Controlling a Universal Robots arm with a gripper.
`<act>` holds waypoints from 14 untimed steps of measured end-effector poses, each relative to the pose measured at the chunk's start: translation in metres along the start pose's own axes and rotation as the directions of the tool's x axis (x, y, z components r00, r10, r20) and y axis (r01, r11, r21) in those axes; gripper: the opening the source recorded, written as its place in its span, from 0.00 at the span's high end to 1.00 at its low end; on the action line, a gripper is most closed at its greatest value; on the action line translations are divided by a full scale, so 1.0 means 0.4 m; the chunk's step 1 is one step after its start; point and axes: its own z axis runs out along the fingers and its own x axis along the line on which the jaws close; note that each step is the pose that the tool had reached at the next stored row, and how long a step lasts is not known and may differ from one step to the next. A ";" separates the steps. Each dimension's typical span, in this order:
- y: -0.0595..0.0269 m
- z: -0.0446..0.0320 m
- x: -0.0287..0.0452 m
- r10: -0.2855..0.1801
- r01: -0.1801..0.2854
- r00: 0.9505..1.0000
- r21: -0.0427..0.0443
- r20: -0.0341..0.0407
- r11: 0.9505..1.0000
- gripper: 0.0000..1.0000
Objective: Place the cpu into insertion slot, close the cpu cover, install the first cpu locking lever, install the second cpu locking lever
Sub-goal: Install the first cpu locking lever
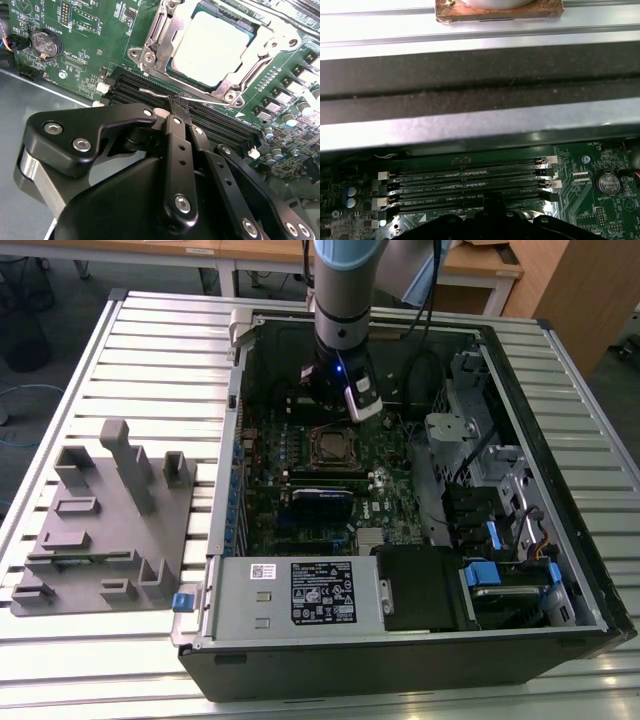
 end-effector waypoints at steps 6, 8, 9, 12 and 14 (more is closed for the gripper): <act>-0.001 0.005 0.001 0.001 -0.001 1.000 0.000 0.000 1.000 0.89; -0.002 0.006 0.001 0.001 -0.001 1.000 0.000 0.000 1.000 0.89; -0.002 0.007 0.001 0.001 -0.001 1.000 0.000 0.000 1.000 0.89; -0.003 0.010 0.001 0.001 -0.001 1.000 0.000 0.000 1.000 0.89; -0.003 0.012 0.001 0.001 -0.001 1.000 0.000 0.000 1.000 0.89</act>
